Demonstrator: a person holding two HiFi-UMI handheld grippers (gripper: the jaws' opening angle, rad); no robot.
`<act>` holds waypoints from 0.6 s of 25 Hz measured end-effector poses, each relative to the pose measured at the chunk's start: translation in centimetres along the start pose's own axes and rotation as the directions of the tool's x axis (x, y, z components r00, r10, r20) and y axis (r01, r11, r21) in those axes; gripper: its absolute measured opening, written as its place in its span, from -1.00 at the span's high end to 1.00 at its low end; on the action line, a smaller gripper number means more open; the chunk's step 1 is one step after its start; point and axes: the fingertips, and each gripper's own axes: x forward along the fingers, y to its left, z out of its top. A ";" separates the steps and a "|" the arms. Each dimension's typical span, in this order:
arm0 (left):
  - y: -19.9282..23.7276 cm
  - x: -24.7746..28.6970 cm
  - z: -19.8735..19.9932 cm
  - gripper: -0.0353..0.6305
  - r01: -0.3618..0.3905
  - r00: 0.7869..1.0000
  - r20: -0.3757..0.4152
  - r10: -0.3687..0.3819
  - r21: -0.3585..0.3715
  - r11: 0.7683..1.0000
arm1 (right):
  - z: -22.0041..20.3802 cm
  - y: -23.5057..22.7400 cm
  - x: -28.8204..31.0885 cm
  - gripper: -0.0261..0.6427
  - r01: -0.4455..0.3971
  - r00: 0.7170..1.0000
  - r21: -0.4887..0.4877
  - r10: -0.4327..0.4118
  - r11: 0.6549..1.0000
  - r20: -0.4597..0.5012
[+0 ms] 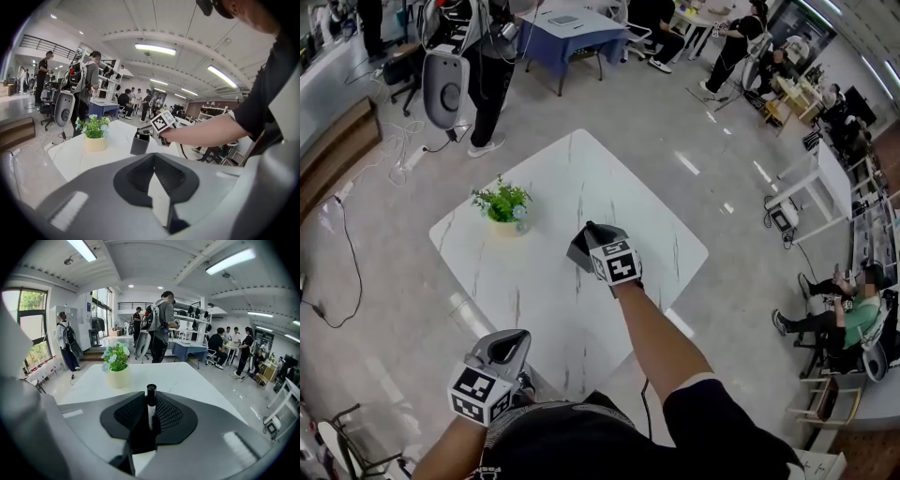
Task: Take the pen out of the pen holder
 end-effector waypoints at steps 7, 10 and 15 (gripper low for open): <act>0.8 -0.4 -0.6 0.72 -0.019 1.000 -0.015 0.019 -0.016 1.000 | 0.0 -0.3 1.3 0.75 0.003 1.000 -0.012 -0.004 1.000 -0.015; 0.9 -0.5 -0.7 0.72 -0.025 1.000 -0.017 0.025 -0.021 0.999 | 0.2 -0.4 1.6 0.75 0.011 1.000 -0.016 -0.011 1.000 -0.013; 1.0 -0.4 -1.0 0.72 -0.031 0.999 -0.020 0.030 -0.028 0.999 | 0.2 -0.9 1.5 0.73 0.024 1.000 -0.009 -0.024 1.000 -0.007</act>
